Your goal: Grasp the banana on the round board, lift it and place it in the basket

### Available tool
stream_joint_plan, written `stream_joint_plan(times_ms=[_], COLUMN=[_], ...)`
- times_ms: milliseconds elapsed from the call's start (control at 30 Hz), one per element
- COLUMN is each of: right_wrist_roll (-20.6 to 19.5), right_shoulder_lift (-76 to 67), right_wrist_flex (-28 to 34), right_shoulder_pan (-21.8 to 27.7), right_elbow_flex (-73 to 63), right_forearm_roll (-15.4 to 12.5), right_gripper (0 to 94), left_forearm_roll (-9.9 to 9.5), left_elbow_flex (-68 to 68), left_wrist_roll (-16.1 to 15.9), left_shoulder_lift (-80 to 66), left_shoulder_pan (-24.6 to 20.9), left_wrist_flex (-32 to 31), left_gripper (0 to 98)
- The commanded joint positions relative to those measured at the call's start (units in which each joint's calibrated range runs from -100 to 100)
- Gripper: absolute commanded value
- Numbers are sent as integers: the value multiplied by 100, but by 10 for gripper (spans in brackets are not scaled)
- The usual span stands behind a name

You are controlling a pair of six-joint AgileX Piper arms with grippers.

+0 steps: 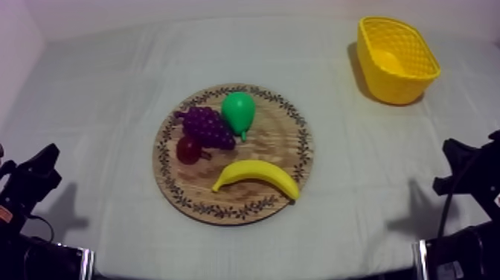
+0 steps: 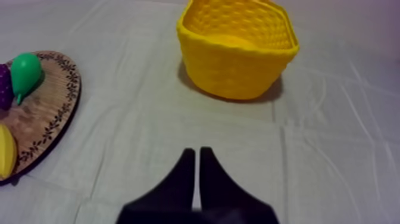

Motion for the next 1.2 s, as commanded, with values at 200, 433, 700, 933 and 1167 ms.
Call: stream_joint_plan(times_ms=[200,433,700,933,1167], right_wrist_roll=[-60,140,216,255,267], right_shoulder_lift=[1219,2682,4082,5123,5917], right_wrist_flex=[417,1074,1552,1848,1927], right_shoulder_pan=[-424,-946,-1862,-2582,-3152], right_elbow_flex=[-1825,-3856,-5523,-6215,-6407], right_forearm_roll=[117,3,2,96,246], right_gripper=[5,5,5,5,5], left_forearm_roll=[4,4,4,4,4], left_elbow_flex=[-3,-3,-3,-3,-3], left_wrist_roll=[-1,-1,-1,-1,-1], left_shoulder_lift=[0,0,0,0,0], left_shoulder_pan=[1,1,1,1,1], left_wrist_flex=[-1,-1,-1,-1,-1], left_gripper=[1,1,1,1,1])
